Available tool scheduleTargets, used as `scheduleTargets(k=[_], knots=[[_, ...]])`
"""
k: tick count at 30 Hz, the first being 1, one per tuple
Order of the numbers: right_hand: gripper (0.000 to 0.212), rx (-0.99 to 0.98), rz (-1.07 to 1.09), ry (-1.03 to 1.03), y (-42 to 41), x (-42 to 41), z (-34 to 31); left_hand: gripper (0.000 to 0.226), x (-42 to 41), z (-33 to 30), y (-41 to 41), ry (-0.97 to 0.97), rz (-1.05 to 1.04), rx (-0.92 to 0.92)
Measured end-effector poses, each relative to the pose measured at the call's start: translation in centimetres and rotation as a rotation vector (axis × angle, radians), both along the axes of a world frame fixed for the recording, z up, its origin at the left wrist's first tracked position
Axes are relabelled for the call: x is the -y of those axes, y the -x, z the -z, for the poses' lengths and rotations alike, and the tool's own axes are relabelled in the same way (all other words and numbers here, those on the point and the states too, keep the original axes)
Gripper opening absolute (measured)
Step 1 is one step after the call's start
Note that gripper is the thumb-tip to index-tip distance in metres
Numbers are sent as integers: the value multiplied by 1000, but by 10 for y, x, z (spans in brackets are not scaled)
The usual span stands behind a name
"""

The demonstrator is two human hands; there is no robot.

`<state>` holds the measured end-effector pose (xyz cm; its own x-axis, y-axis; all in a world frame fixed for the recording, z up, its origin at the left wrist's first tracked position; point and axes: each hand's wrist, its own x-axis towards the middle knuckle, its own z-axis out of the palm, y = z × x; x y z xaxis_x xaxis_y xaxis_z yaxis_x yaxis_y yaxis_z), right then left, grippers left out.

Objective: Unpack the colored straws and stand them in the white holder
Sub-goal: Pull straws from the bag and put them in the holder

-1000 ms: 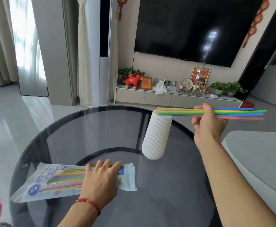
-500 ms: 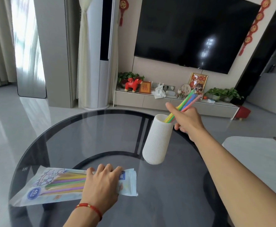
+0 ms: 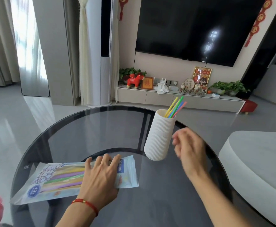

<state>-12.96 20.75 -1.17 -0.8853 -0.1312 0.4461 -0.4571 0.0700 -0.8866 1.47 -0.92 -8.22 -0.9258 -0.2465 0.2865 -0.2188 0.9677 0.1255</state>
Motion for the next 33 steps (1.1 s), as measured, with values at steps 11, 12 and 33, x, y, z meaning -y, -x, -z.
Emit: scheduleTargets(k=[11,12,33], knots=[[57,855,-445,-193,-65,50,71,106,-7,-31,2,502,181,-30],[56,882,-443,-151,-67,51,72,105,-5,-30,3,536,202,-19],[10,580,-281,-155,-43,34,66,99,25,0,-12,156,55,98]])
